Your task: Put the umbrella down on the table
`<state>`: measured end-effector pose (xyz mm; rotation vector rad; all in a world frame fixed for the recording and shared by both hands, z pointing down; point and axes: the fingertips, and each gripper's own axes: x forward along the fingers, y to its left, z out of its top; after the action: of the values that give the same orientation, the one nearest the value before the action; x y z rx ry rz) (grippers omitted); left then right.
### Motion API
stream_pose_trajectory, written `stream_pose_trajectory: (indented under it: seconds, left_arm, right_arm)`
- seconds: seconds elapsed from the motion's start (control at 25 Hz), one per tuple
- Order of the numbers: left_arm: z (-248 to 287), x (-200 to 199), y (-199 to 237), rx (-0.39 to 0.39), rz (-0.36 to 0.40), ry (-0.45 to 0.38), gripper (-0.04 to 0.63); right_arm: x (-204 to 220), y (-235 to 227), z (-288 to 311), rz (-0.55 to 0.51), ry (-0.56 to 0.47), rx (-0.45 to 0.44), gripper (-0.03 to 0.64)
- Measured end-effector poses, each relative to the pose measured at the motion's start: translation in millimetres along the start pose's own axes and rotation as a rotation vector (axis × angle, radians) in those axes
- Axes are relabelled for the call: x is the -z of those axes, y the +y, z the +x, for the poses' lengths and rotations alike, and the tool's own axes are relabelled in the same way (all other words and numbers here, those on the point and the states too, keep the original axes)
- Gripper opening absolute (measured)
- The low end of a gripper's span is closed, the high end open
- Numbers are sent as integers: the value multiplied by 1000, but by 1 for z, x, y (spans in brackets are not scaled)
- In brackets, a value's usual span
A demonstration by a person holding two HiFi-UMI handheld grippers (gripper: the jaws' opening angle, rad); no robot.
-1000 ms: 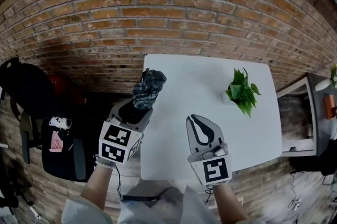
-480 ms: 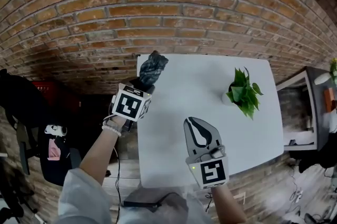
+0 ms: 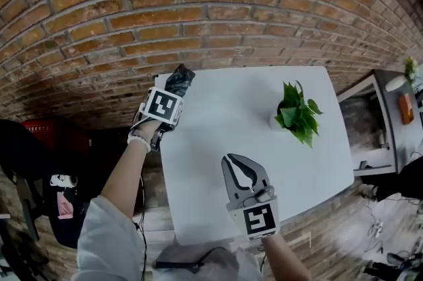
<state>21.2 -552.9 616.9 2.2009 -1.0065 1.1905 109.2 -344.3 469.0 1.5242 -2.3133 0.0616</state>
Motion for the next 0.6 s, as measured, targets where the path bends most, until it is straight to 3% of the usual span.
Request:
stream_pose_trajectory:
  seconds: [0.28,0.6]
  left_arm:
    - [13,1,1,-2,3,38,252]
    - [-6,-5,2,-37,107,-91,298]
  right_arm:
    - [9,-1,-3,27,19,18,54]
    - [9,1,-6,20,21,13,54]
